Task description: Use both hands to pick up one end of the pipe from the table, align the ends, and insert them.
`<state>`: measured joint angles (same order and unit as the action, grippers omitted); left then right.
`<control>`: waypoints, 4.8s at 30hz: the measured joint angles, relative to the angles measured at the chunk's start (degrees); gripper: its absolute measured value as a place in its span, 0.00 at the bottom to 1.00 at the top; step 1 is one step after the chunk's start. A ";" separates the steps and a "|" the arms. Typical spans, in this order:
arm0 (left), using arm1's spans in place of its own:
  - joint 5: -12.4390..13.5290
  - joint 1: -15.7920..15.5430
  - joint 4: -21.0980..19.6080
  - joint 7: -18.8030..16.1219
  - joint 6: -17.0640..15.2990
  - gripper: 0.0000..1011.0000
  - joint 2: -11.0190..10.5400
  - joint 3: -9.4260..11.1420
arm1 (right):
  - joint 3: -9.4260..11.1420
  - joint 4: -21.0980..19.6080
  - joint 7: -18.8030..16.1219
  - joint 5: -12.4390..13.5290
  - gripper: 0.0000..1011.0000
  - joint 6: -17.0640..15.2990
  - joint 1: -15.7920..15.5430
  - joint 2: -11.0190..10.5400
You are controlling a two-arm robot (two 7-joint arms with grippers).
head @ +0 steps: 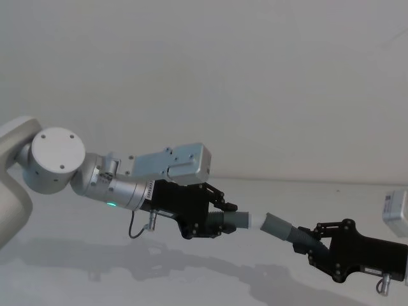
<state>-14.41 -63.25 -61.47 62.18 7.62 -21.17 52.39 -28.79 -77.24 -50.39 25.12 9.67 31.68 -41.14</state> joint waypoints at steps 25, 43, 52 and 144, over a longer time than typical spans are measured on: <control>-0.25 -2.28 -1.10 3.49 -2.31 0.32 -1.40 1.28 | -0.57 -0.23 -1.65 -5.84 0.24 9.50 -0.21 -1.70; -0.37 -2.66 -1.25 4.01 -2.66 0.32 -1.61 1.48 | -0.70 -0.34 -2.00 -6.82 0.24 11.03 -0.27 -2.02; -0.40 -2.80 -1.34 4.06 -2.56 0.32 -1.62 1.78 | -0.56 -0.02 -2.00 -6.55 0.24 10.35 -0.16 -1.85; 1.02 -5.32 2.72 4.51 0.64 0.32 1.08 3.39 | -1.72 1.43 -4.95 -0.45 0.24 5.41 3.27 -1.05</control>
<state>-13.39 -68.57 -58.75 66.70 8.26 -20.09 55.79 -30.51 -75.82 -55.34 24.67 15.08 34.95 -42.18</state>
